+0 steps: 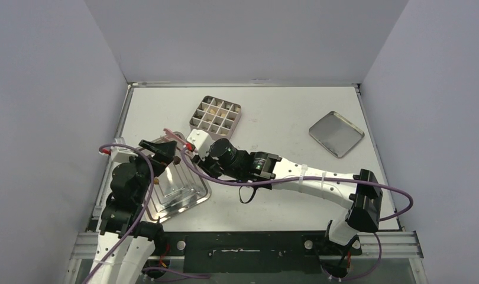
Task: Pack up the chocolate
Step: Adjust the clamp.
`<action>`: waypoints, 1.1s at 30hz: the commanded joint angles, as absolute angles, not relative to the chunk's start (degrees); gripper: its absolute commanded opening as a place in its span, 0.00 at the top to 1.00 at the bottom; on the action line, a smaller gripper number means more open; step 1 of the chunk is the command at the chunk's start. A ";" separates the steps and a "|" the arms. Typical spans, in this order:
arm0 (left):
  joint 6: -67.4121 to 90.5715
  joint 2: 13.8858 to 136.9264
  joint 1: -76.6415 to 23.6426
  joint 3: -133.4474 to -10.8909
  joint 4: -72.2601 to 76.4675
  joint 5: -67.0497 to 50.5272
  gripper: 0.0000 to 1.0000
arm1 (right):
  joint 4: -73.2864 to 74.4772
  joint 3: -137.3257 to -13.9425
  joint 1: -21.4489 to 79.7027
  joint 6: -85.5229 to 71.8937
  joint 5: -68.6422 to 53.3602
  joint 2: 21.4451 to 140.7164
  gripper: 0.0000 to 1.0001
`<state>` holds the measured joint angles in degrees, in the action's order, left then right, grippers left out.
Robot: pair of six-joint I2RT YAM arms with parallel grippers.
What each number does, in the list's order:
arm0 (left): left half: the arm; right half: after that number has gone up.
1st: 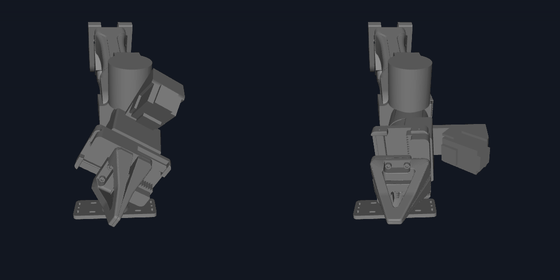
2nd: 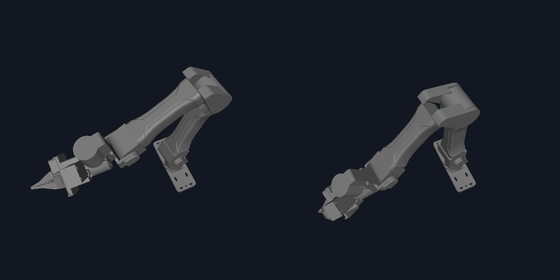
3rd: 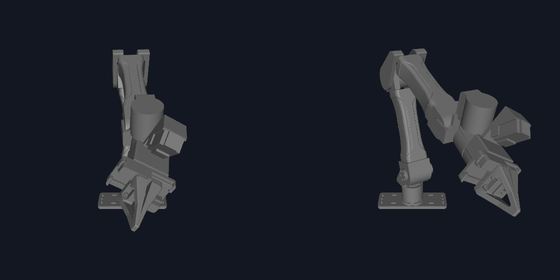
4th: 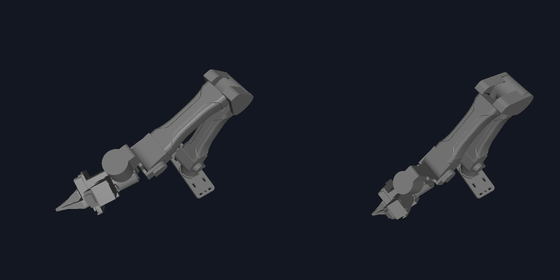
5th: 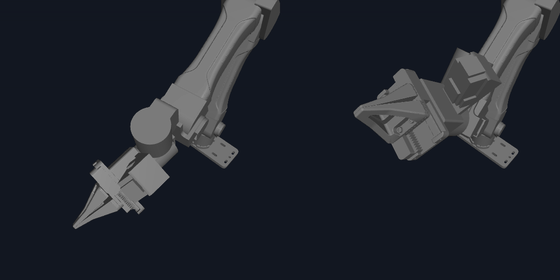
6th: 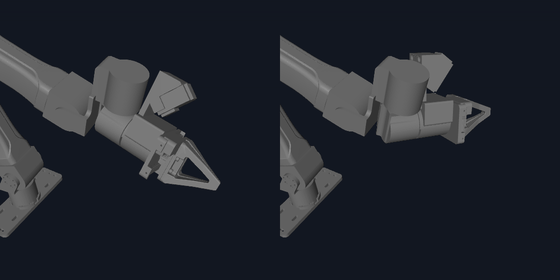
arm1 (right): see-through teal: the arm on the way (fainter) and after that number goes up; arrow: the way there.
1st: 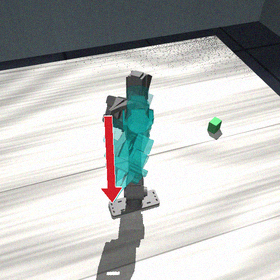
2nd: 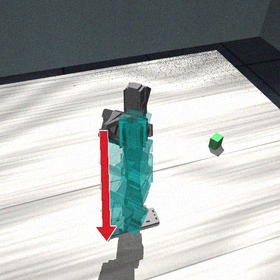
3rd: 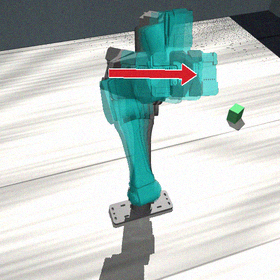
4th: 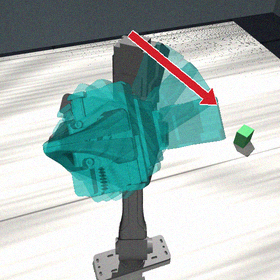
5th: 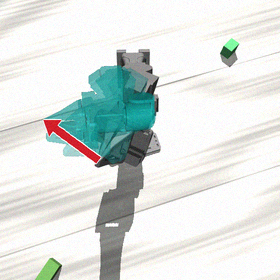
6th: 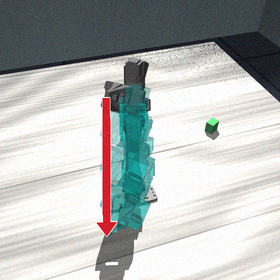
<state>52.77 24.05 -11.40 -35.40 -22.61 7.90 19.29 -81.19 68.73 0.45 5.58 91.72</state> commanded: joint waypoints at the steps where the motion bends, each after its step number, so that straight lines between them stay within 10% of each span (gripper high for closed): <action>1: 61.69 26.15 -11.16 -32.04 -10.45 -2.28 0.05 | 14.32 -84.63 69.92 0.00 4.64 90.97 1.00; 8: 66.96 29.40 -11.12 -28.07 -4.36 -6.46 0.15 | 14.68 -88.71 70.73 0.00 5.22 94.60 1.00; 25: 82.82 23.23 -11.01 -20.11 1.57 -6.49 0.98 | 4.89 -80.59 70.62 1.93 6.54 92.63 0.81; 33: 85.05 23.00 -11.02 -21.35 1.75 -6.86 1.00 | -3.20 -74.25 69.09 0.14 3.60 89.52 0.57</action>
